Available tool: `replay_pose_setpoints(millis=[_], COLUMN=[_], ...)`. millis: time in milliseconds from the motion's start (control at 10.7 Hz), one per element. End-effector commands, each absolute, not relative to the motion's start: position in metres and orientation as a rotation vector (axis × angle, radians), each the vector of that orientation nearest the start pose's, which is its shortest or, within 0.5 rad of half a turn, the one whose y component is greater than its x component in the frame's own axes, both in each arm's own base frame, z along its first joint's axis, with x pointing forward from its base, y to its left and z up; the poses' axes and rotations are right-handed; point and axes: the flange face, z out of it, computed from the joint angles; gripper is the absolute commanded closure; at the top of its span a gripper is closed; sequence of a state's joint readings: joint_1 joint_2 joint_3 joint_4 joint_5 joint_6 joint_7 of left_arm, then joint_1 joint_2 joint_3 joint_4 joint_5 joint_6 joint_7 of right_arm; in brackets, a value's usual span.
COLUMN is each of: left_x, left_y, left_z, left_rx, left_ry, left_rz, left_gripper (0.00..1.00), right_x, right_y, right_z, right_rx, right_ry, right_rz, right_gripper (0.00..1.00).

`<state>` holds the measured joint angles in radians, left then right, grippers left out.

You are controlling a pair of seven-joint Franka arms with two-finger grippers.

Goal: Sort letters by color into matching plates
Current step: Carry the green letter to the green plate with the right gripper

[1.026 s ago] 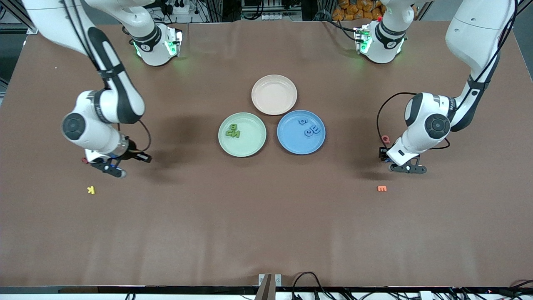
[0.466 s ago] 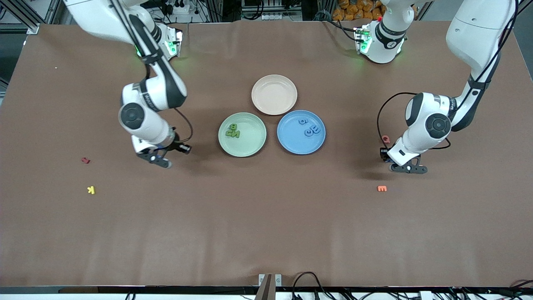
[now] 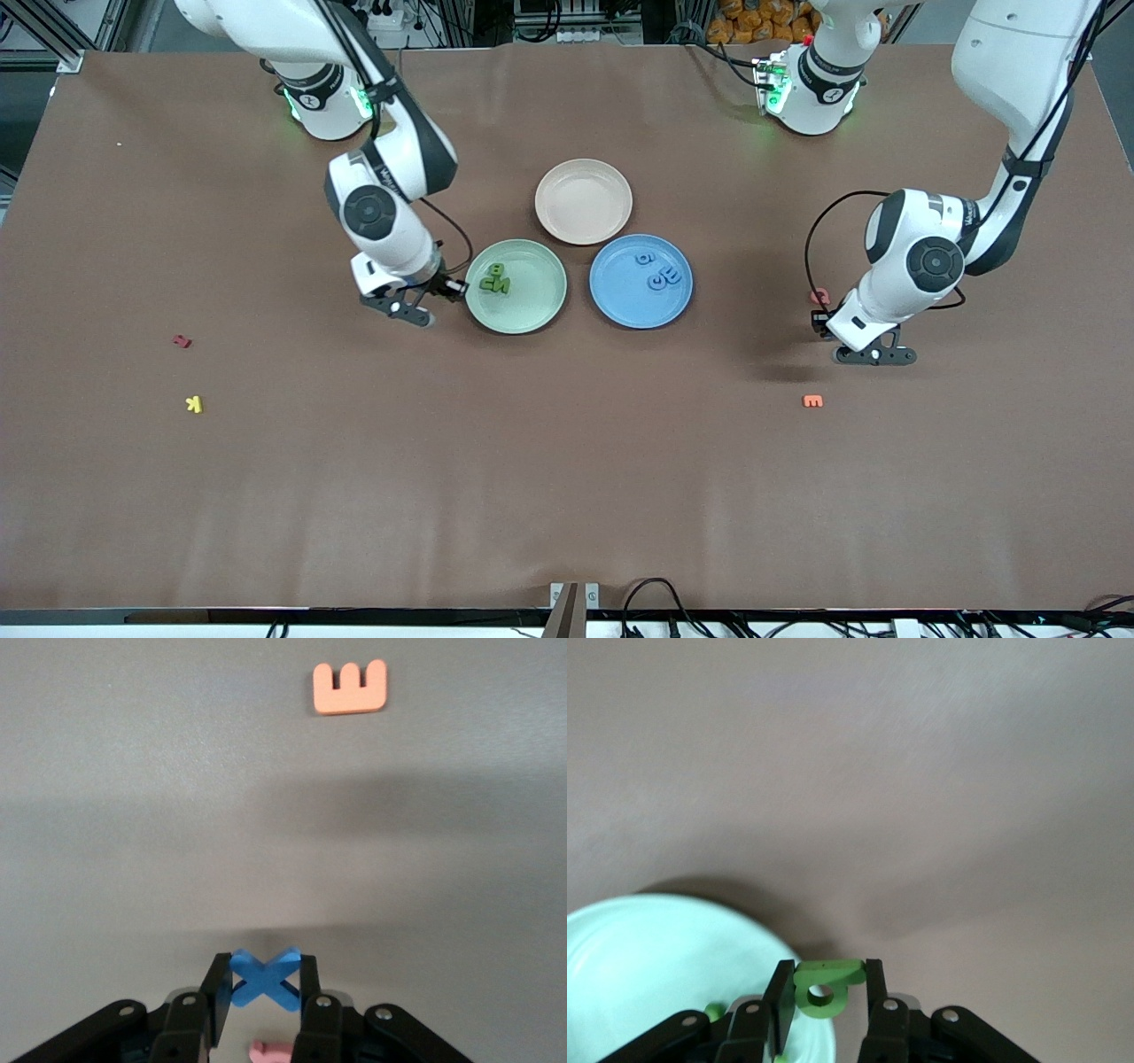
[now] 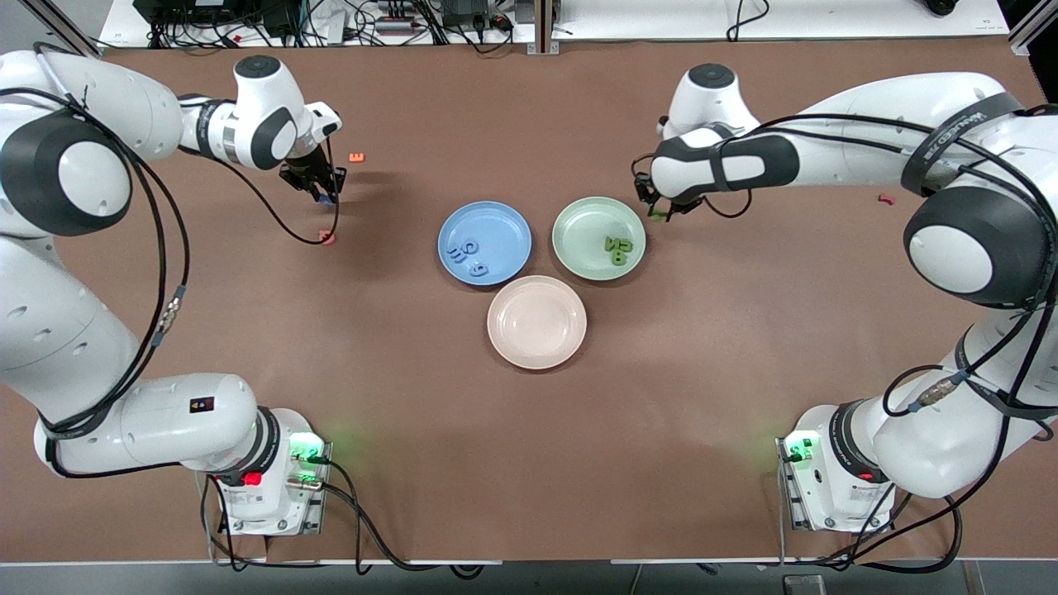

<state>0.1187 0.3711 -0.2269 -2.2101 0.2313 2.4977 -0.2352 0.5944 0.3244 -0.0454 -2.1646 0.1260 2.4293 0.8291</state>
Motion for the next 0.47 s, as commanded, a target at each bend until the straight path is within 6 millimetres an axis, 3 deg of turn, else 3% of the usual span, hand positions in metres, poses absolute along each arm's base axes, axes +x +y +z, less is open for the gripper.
replay_pose_setpoints(millis=[0, 373], left_x=[0.531, 0.517], left_y=[-0.096, -0.155], left_z=[0.234, 0.249], left_rx=[-3.041, -3.032], left_ry=[-0.052, -0.237], left_rz=[0.099, 0.08], left_gripper=[1.0, 1.0], right_x=[0.463, 0.464], right_y=[0.334, 0.382], right_z=[0.225, 0.22], right_rx=[-3.076, -3.065], right_ry=[0.645, 0.728], right_rz=[0.155, 0.164], right_gripper=[0.75, 0.75])
